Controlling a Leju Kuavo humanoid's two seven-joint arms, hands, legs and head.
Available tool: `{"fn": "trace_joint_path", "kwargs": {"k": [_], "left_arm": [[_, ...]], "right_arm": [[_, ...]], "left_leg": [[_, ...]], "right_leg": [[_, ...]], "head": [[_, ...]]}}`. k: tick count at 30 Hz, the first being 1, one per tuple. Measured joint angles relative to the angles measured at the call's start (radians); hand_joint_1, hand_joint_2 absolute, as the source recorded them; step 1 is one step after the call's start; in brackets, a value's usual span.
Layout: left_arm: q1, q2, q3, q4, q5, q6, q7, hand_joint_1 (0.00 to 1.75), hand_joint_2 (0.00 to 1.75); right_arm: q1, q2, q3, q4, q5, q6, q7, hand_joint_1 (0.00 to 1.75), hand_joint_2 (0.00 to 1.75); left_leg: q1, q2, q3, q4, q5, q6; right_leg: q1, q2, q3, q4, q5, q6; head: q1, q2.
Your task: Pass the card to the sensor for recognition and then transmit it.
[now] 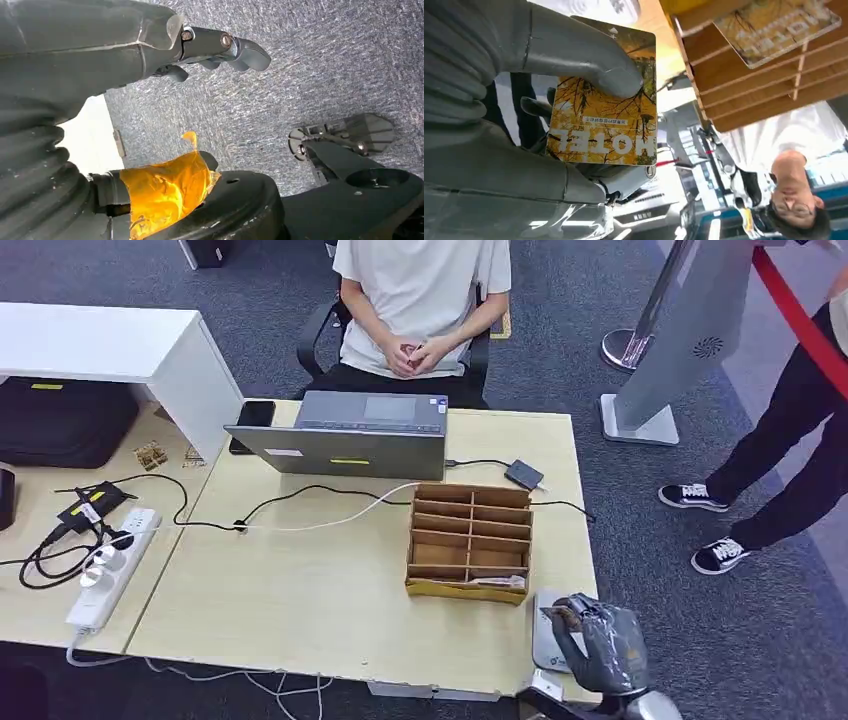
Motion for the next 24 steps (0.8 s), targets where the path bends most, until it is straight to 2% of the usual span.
{"fn": "trace_joint_path", "kwargs": {"k": [19, 24], "left_arm": [[-0.001, 0.0, 0.008, 0.0, 0.005, 0.001, 0.0, 0.0, 1.75], [0.0, 0.0, 0.008, 0.0, 0.0, 0.0, 0.0, 0.0, 1.75]], "right_arm": [[0.003, 0.03, 0.038, 0.109, -0.037, -0.017, -0.003, 1.75, 1.75], [-0.002, 0.028, 0.043, 0.079, -0.025, -0.026, 0.0, 1.75, 1.75]], "left_leg": [[0.0, 0.0, 0.002, 0.0, 0.0, 0.0], [0.0, 0.0, 0.001, 0.0, 0.0, 0.0]], "right_leg": [[0.0, 0.0, 0.002, 0.0, 0.0, 0.0], [0.0, 0.0, 0.002, 0.0, 0.0, 0.0]], "head": [[0.0, 0.0], [0.0, 0.0]]}}
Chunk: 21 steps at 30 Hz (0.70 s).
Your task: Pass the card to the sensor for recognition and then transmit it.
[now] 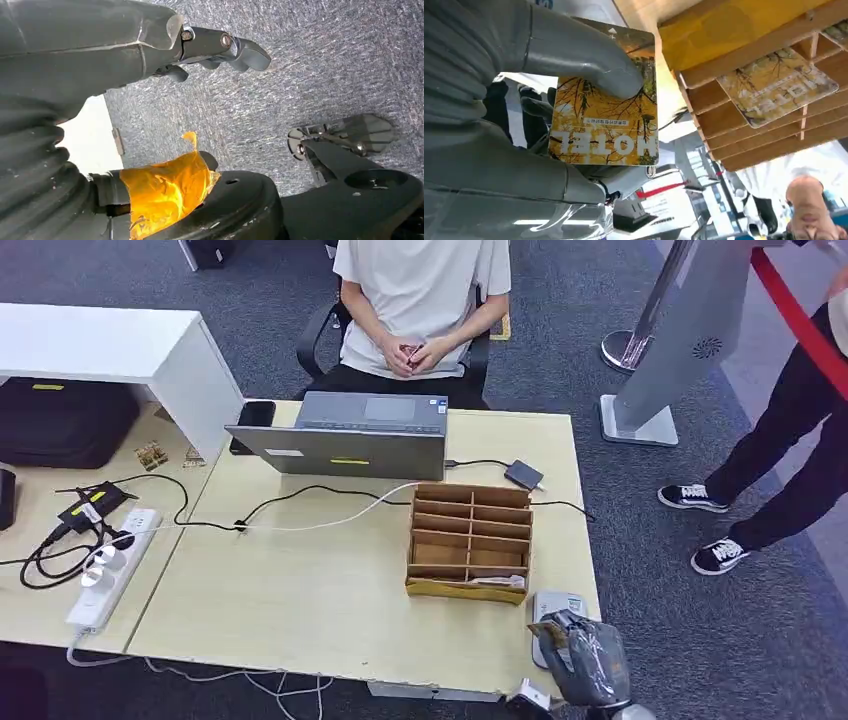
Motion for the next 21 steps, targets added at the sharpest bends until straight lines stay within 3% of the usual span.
{"fn": "trace_joint_path", "kwargs": {"k": [9, 12, 15, 21], "left_arm": [[0.0, 0.001, 0.0, 0.0, -0.026, -0.001, 0.001, 0.0, 1.75], [0.0, 0.001, -0.002, 0.0, -0.044, -0.003, 0.002, 0.0, 1.75], [-0.008, 0.001, -0.015, 0.0, -0.073, -0.004, 0.002, 0.0, 1.75], [-0.03, -0.002, -0.057, 0.0, -0.131, -0.011, 0.015, 0.0, 1.75]], "right_arm": [[-0.119, -0.034, -0.033, -0.198, 0.024, 0.067, 0.01, 1.75, 1.75], [-0.208, -0.036, -0.032, -0.215, 0.033, 0.119, 0.043, 1.75, 1.75], [-0.38, -0.029, -0.018, -0.193, 0.069, 0.18, 0.117, 1.75, 1.75], [-0.662, 0.034, 0.046, 0.029, 0.25, 0.175, 0.255, 1.75, 1.75]], "left_leg": [[0.0, 0.001, 0.0, 0.0, 0.0, 0.0], [0.0, 0.003, -0.001, 0.0, 0.0, 0.0], [0.0, 0.007, 0.0, 0.0, 0.001, 0.0], [0.0, 0.006, 0.0, 0.001, 0.004, 0.0]], "right_leg": [[0.0, 0.001, 0.0, 0.0, 0.0, 0.0], [0.0, 0.003, -0.002, 0.001, 0.002, -0.001], [0.0, 0.007, -0.002, 0.001, 0.003, -0.001], [0.0, 0.006, -0.002, 0.002, 0.005, -0.001]], "head": [[0.0, 0.0], [0.0, 0.0], [0.0, 0.0], [0.0, 0.0]]}}
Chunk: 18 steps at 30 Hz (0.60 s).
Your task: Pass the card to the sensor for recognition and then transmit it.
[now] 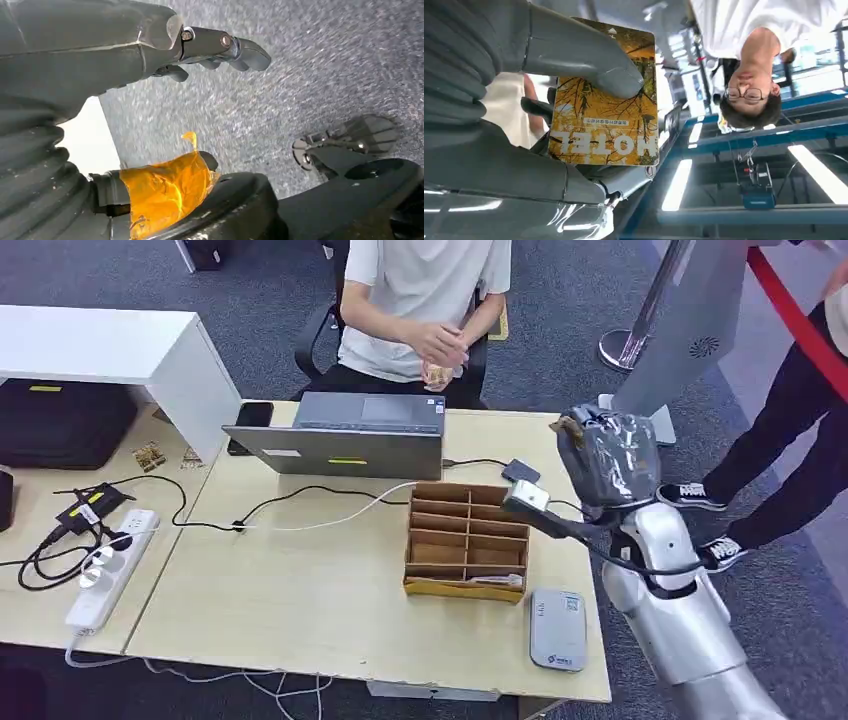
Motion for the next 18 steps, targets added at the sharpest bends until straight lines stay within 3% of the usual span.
{"fn": "trace_joint_path", "kwargs": {"k": [6, 18], "left_arm": [[-0.017, -0.003, -0.036, 0.0, -0.027, -0.01, 0.009, 0.0, 1.75], [-0.021, -0.003, -0.049, 0.0, -0.037, -0.017, 0.019, 0.0, 1.75]], "right_arm": [[-0.153, 0.068, 0.035, 0.239, 0.047, -0.015, 0.067, 1.75, 1.75], [-0.221, 0.114, 0.048, 0.38, 0.056, -0.029, 0.087, 1.75, 1.75]], "left_leg": [[0.0, -0.004, -0.001, 0.0, 0.0, 0.0], [0.0, -0.004, -0.002, 0.0, 0.0, 0.0]], "right_leg": [[0.0, -0.003, 0.0, 0.0, 0.0, 0.0], [0.0, -0.003, 0.0, -0.001, 0.0, 0.0]], "head": [[0.001, 0.0], [0.0, 0.0]]}}
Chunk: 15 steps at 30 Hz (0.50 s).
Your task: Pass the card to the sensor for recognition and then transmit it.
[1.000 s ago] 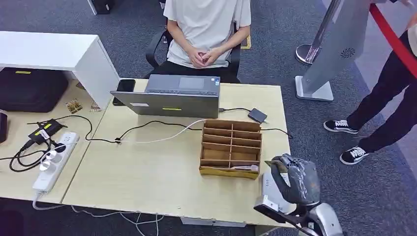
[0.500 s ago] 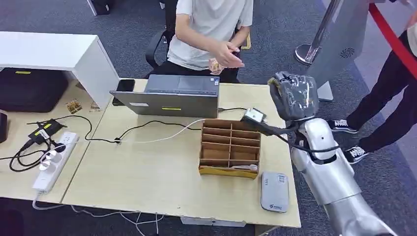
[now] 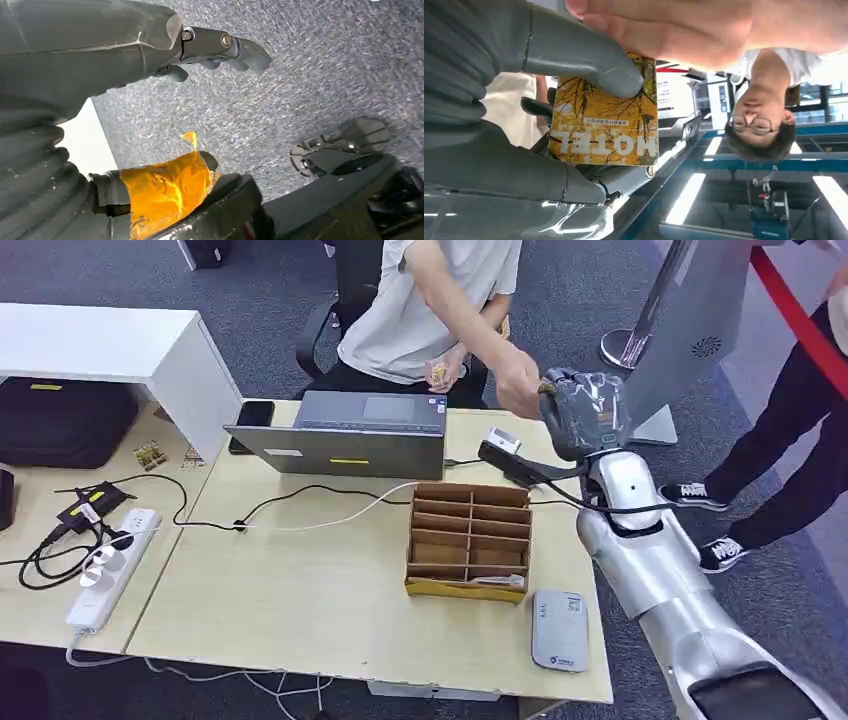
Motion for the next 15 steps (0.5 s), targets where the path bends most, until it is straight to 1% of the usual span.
{"fn": "trace_joint_path", "kwargs": {"k": [3, 7, 8, 11, 15], "left_arm": [[-0.003, -0.002, -0.014, 0.0, -0.016, -0.003, 0.011, 0.0, 1.75], [-0.007, -0.007, -0.023, 0.0, -0.026, -0.013, 0.012, 0.0, 1.75], [-0.008, -0.008, -0.026, 0.0, -0.026, -0.013, 0.013, 0.0, 1.75], [-0.011, -0.01, -0.031, 0.0, -0.026, -0.018, 0.013, 0.0, 1.75], [-0.013, -0.01, -0.031, 0.0, -0.014, -0.016, 0.011, 0.0, 1.75]], "right_arm": [[-0.037, 0.024, 0.004, 0.083, 0.025, -0.008, 0.049, 1.75, 1.75], [-0.074, 0.056, 0.005, 0.194, 0.026, -0.017, 0.07, 1.75, 1.75], [-0.077, 0.063, 0.005, 0.215, 0.021, -0.022, 0.064, 0.0, 1.75], [-0.078, 0.081, 0.005, 0.258, 0.011, -0.041, 0.043, 0.0, 1.75], [-0.078, 0.098, 0.005, 0.277, 0.007, -0.042, 0.023, 0.0, 1.75]], "left_leg": [[0.0, 0.0, 0.0, 0.0, 0.0, 0.0], [0.0, -0.001, 0.0, 0.0, 0.001, 0.0], [0.0, -0.002, 0.0, 0.0, 0.001, 0.0], [0.0, -0.001, 0.0, 0.0, 0.001, 0.0], [0.0, -0.001, 0.0, 0.0, 0.0, 0.0]], "right_leg": [[0.0, 0.0, 0.0, 0.0, 0.0, 0.0], [0.0, -0.001, 0.0, 0.0, 0.0, 0.0], [0.0, -0.002, 0.0, 0.0, 0.0, 0.0], [0.0, -0.001, 0.0, 0.0, 0.0, 0.0], [0.0, -0.001, 0.0, 0.0, 0.0, 0.0]], "head": [[0.0, 0.0], [0.0, 0.0], [0.0, 0.0], [0.0, 0.0], [0.0, 0.0]]}}
